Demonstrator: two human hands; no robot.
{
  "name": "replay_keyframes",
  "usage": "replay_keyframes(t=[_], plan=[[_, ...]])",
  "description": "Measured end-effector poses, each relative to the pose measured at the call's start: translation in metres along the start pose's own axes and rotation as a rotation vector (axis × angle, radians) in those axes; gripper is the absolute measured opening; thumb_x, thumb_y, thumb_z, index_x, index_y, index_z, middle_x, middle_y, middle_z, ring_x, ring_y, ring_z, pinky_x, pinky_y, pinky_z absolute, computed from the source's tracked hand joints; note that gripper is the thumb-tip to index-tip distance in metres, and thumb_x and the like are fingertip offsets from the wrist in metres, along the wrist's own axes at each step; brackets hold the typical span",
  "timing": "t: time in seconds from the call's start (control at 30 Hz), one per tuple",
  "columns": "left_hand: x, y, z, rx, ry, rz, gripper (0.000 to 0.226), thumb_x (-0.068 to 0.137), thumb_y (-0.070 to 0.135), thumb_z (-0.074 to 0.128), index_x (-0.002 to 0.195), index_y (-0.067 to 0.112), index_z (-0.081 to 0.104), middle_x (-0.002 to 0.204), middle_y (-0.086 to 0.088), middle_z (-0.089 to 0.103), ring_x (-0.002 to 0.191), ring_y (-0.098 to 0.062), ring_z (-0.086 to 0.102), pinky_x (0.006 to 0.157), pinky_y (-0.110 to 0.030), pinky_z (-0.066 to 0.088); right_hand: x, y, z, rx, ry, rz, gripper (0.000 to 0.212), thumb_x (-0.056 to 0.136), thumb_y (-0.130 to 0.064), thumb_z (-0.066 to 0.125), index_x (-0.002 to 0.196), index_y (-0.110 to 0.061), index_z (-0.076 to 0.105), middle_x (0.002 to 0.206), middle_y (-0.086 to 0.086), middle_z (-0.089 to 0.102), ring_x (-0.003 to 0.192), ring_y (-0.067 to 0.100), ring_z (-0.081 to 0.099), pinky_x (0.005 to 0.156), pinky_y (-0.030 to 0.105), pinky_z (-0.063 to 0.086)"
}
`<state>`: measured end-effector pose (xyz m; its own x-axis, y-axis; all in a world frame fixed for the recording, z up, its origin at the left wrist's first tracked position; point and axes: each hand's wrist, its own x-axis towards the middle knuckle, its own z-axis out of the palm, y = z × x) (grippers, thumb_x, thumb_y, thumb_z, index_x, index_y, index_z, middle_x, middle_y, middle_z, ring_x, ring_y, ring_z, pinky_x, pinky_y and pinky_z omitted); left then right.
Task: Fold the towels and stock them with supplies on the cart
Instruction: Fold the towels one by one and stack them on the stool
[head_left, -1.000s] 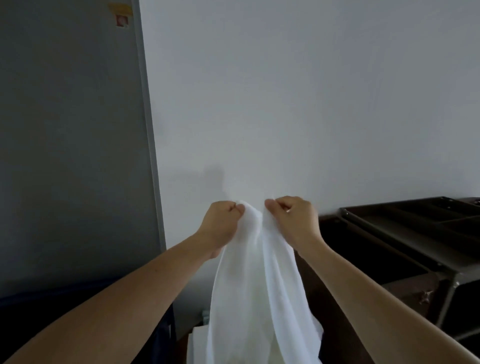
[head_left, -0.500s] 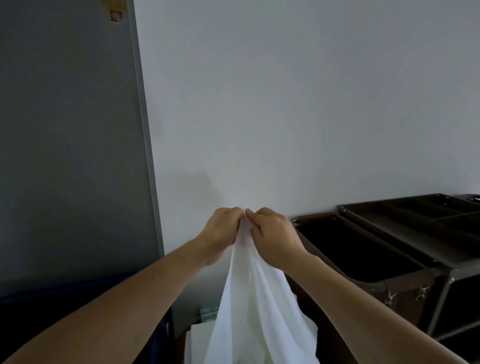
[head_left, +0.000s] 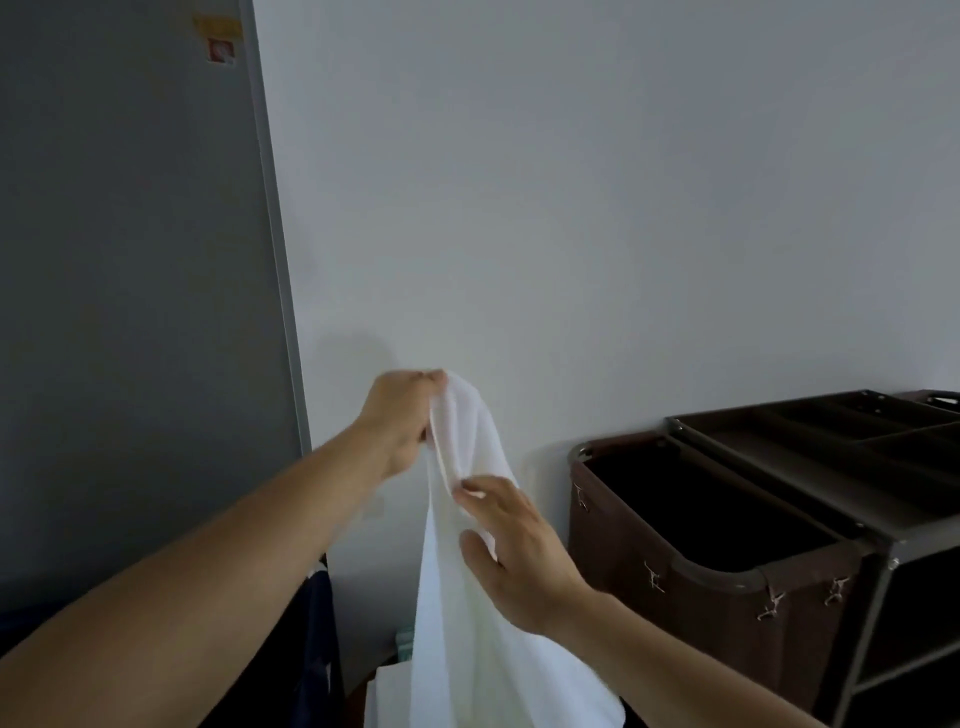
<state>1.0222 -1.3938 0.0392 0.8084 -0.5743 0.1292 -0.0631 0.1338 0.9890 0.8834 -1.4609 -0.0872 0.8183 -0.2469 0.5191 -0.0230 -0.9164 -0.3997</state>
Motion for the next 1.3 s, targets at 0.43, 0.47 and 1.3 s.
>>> replay_keyframes(t=[0.43, 0.47, 1.3], plan=[[0.022, 0.07, 0.009, 0.476, -0.343, 0.559, 0.037, 0.104, 0.031, 0.047, 0.077, 0.006, 0.046, 0.072, -0.005, 0.039, 0.064, -0.017, 0.038, 0.057, -0.03, 0.034, 0.042, 0.001, -0.066, 0.158, 0.272, 0.104, 0.039, 0.091, -0.049, 0.056, 0.081, -0.016, 0.074, 0.078, 0.001, 0.072, 0.071, 0.019, 0.067, 0.069, 0.037, 0.055], [0.018, 0.063, 0.002, 0.504, -0.34, 0.586, 0.036, 0.105, 0.03, 0.047, 0.073, 0.012, 0.043, 0.068, 0.0, 0.038, 0.061, -0.013, 0.037, 0.055, -0.027, 0.033, 0.043, 0.007, -0.075, 0.239, 0.485, 0.101, 0.023, 0.09, -0.042, 0.06, 0.084, -0.024, 0.072, 0.08, -0.004, 0.071, 0.072, 0.014, 0.066, 0.067, 0.035, 0.053], [-0.004, 0.039, -0.051, 0.773, -0.221, 0.903, 0.026, 0.106, 0.032, 0.041, 0.083, 0.02, 0.047, 0.063, 0.016, 0.046, 0.055, -0.003, 0.042, 0.053, -0.015, 0.038, 0.081, -0.04, -0.047, 0.797, 0.38, 0.054, 0.017, 0.084, -0.028, 0.069, 0.091, -0.042, 0.063, 0.09, -0.018, 0.069, 0.075, 0.002, 0.063, 0.067, 0.02, 0.052]])
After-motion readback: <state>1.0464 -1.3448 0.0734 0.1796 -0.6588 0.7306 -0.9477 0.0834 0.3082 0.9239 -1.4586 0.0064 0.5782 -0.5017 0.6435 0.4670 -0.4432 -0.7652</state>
